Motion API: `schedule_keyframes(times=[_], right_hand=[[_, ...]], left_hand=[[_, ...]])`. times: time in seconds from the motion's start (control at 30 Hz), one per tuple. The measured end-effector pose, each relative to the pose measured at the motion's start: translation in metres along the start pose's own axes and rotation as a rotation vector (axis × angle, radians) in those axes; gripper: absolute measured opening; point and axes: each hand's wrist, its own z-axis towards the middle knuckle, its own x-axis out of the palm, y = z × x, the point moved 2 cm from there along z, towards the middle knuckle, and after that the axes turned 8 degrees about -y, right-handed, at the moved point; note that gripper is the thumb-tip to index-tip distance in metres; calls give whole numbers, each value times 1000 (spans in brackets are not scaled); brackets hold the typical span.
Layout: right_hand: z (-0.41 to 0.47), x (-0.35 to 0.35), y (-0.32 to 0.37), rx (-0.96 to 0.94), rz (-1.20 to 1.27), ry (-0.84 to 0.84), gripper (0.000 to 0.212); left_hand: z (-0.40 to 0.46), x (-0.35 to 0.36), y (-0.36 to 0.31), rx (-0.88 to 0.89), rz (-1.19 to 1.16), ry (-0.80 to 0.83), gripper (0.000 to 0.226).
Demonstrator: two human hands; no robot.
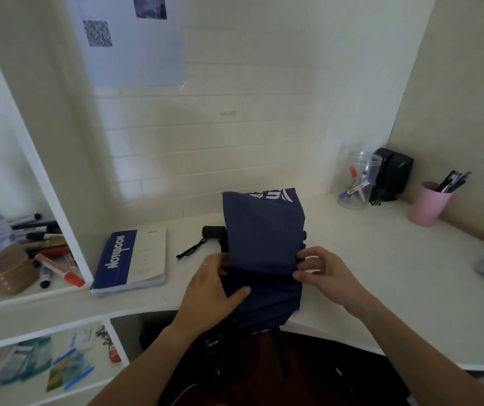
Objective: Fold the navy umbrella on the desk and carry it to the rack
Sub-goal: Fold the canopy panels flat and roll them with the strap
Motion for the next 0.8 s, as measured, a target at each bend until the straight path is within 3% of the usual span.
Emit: schedule_keyframes(times=[0.07,0.13,0.2,0.33,0.43,0.53,0.7,0.8], right_hand=[[-1,2,-3,41,21,20,47],[-2,3,-4,45,16,19,50],[-3,4,-1,49,3,16,44],[-8,2,4,56,-11,7,26],[-12,5,6,123,-14,9,36],[-16,15,15,213,52,55,43],[-10,23,17,206,137,-83,25],[-13,18,10,222,209,-141,24]], left_hand=[[13,-5,-7,-198,-158,-110,73],[26,-5,-12,-308,-211,-24,73],[31,-1,-14,-325,-201,111,53],[22,-4,-17,-269,-314,102,10],[7,-7,-28,-336,-450,166,15],[-1,-4,-31,-365,-408,199,16],[-3,-2,-28,-396,-345,246,20],[-3,-2,-24,-430,-364,263,26]])
